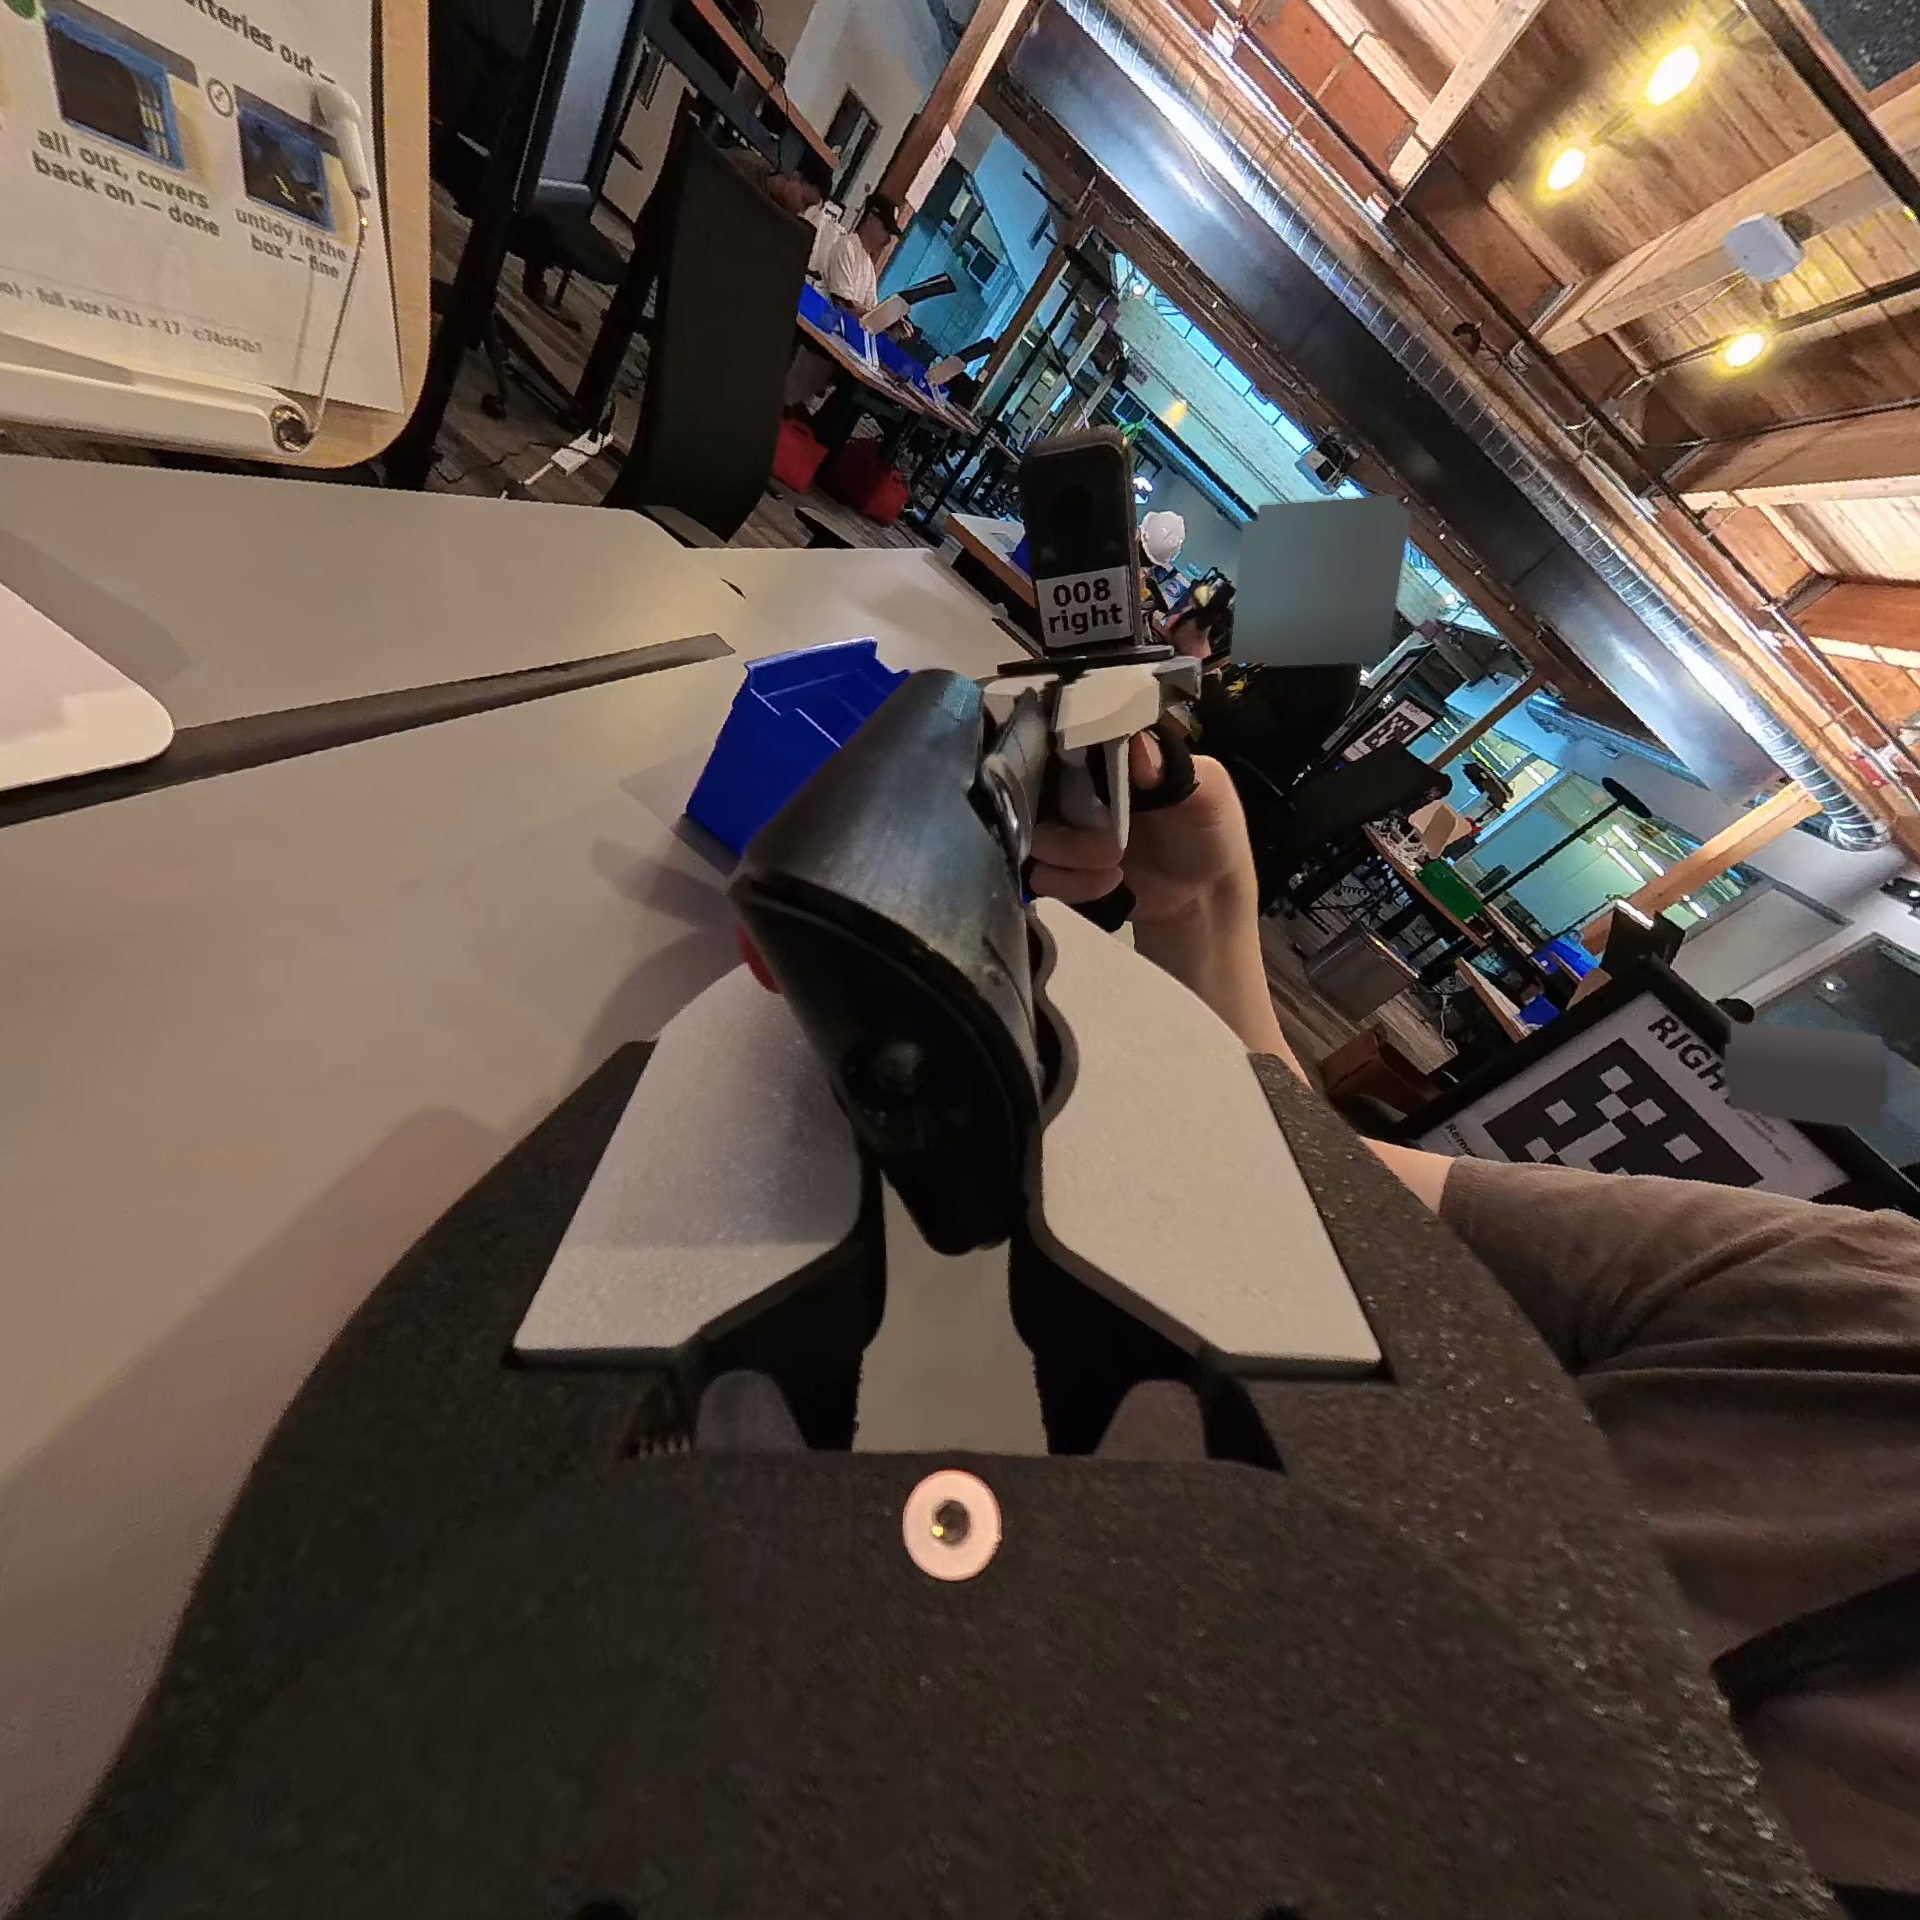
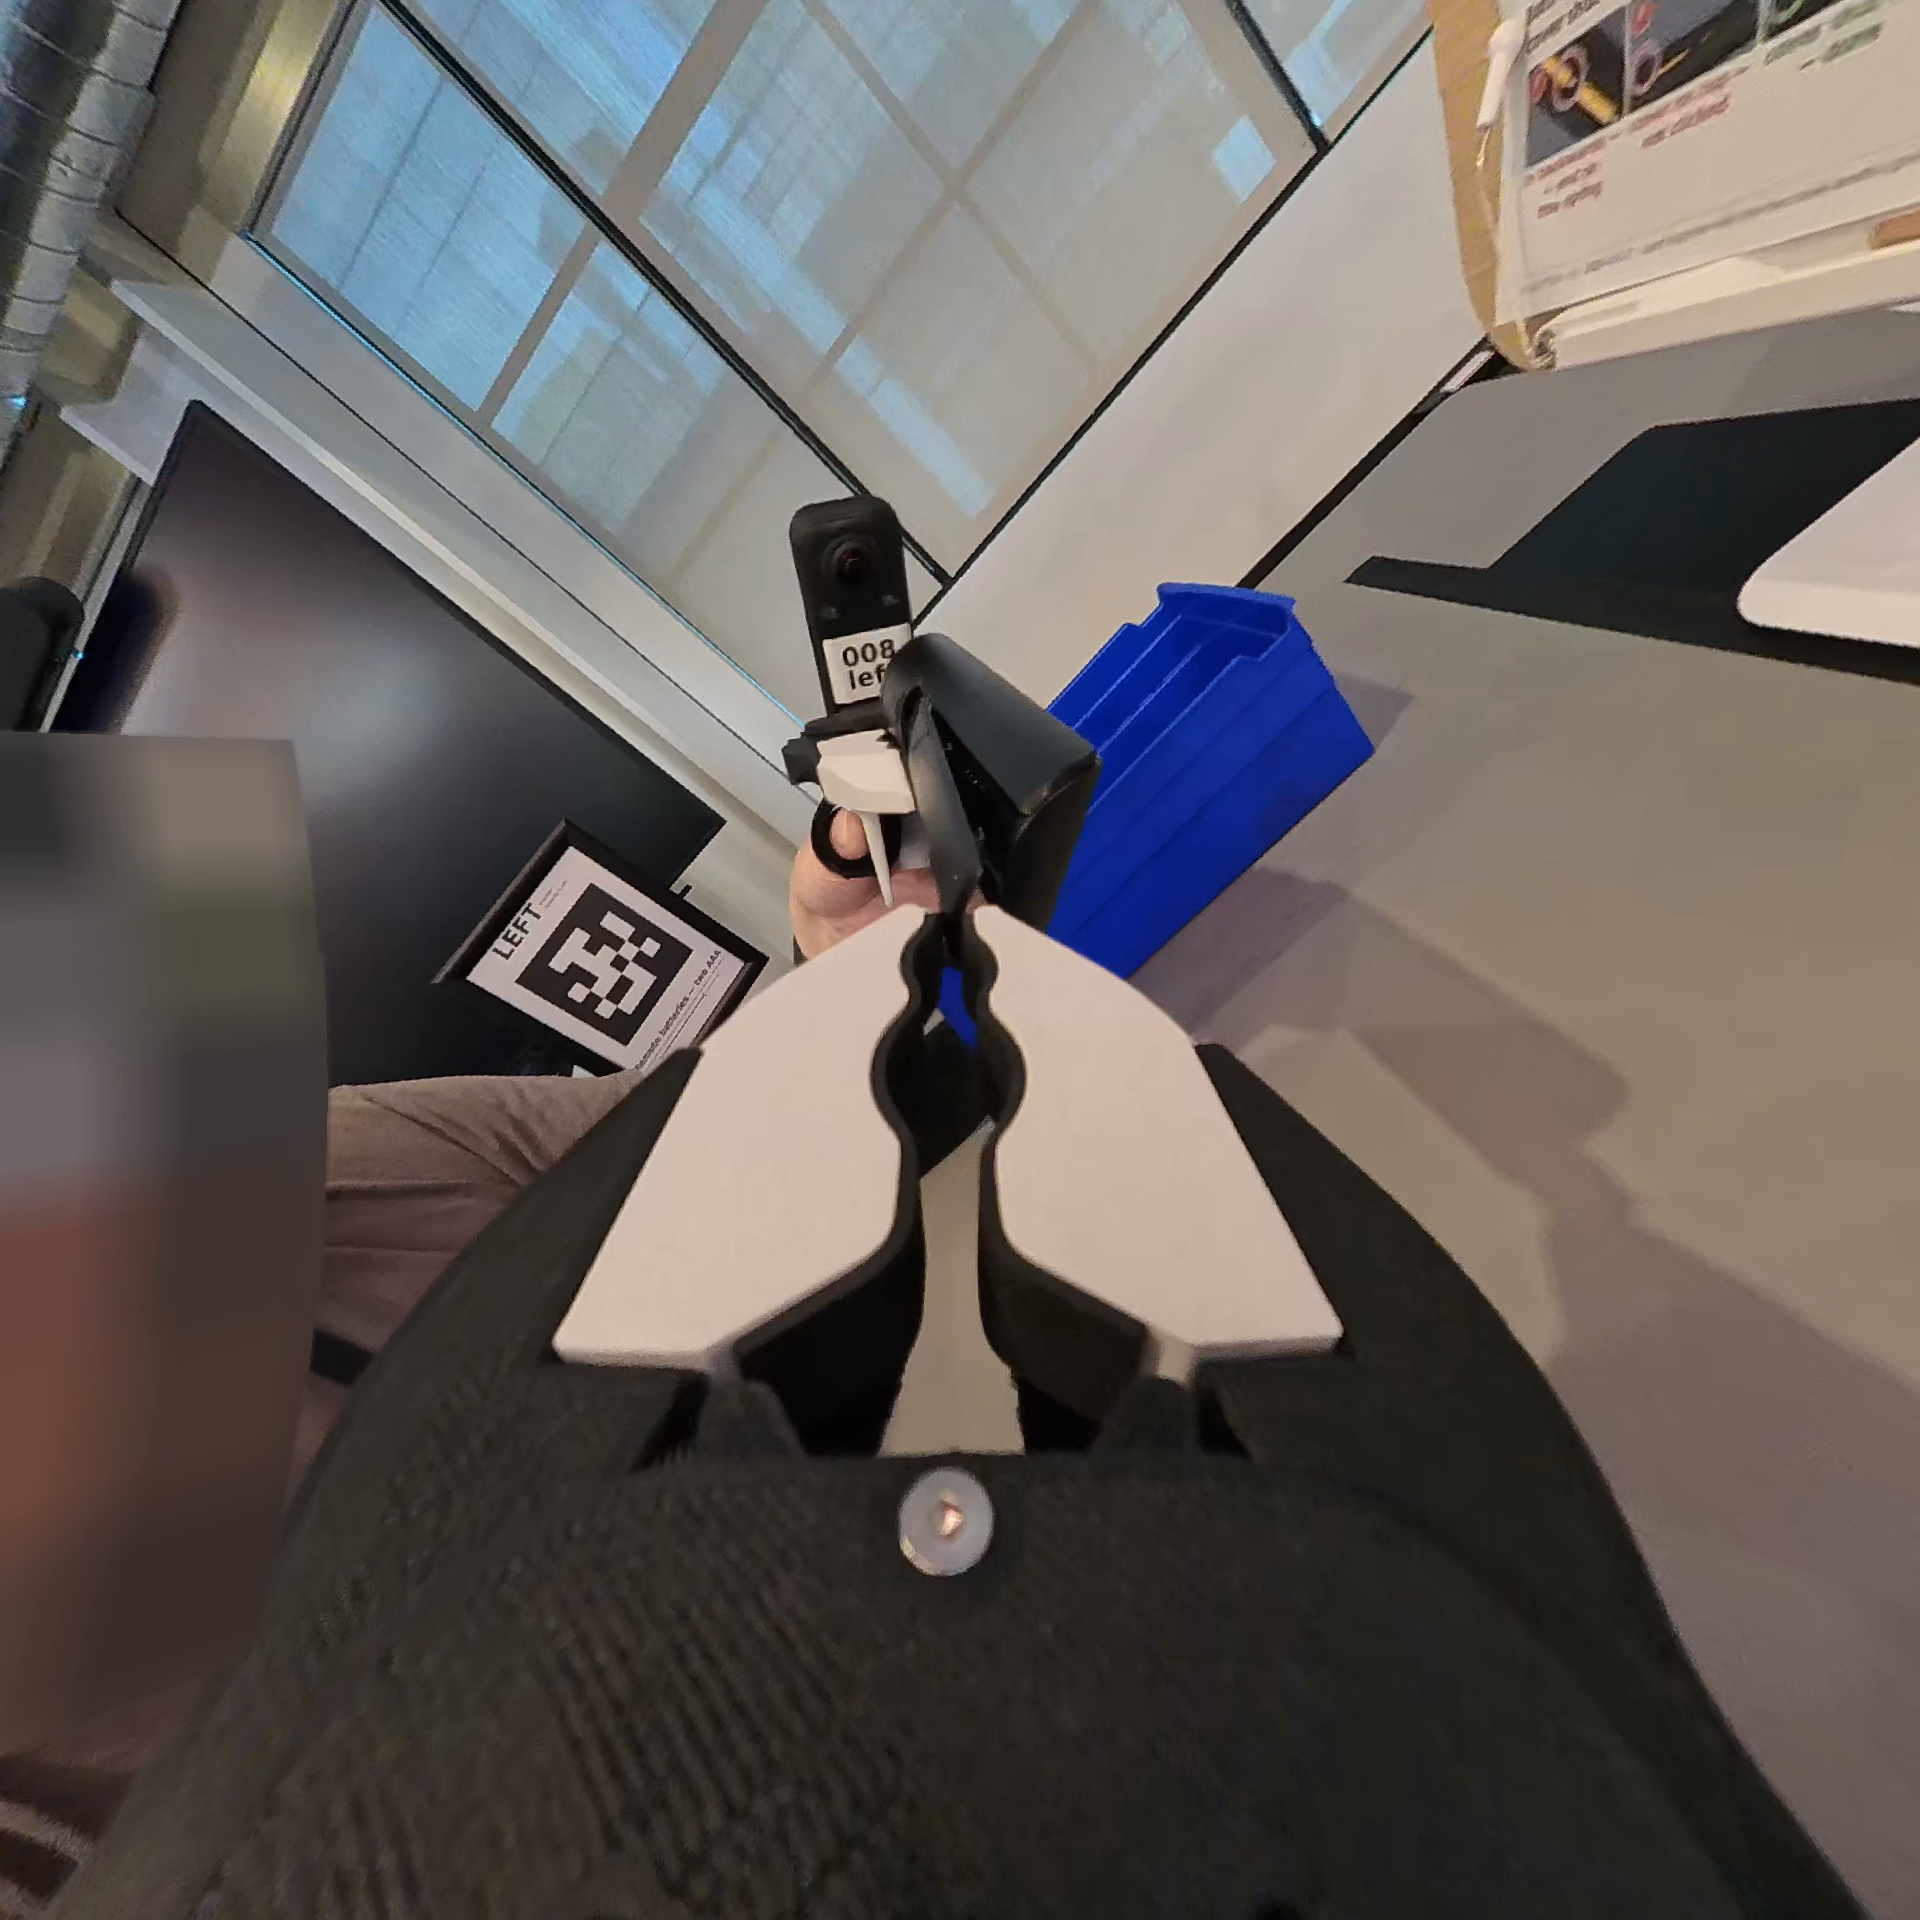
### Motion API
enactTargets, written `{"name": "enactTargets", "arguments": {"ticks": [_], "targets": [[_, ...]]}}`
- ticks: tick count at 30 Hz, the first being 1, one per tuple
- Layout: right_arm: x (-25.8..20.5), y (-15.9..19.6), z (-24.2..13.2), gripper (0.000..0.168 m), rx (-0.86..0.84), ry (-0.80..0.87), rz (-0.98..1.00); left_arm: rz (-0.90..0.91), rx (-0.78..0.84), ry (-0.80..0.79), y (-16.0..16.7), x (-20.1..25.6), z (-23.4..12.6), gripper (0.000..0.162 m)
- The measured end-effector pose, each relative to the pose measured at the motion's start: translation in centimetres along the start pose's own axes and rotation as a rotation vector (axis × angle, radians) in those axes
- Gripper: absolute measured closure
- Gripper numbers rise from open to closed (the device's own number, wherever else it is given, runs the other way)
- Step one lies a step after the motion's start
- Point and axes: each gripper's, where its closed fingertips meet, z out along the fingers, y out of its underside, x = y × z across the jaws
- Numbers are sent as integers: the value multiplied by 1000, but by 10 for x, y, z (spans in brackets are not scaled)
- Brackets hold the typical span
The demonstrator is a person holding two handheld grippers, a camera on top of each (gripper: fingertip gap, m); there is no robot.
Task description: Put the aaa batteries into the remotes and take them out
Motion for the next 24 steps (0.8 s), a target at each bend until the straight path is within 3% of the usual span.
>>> {"name": "enactTargets", "arguments": {"ticks": [24], "targets": [[13, 10, 1, 162, -59, 67, 38, -14, -36, 6, 9, -3, 8, 138]]}}
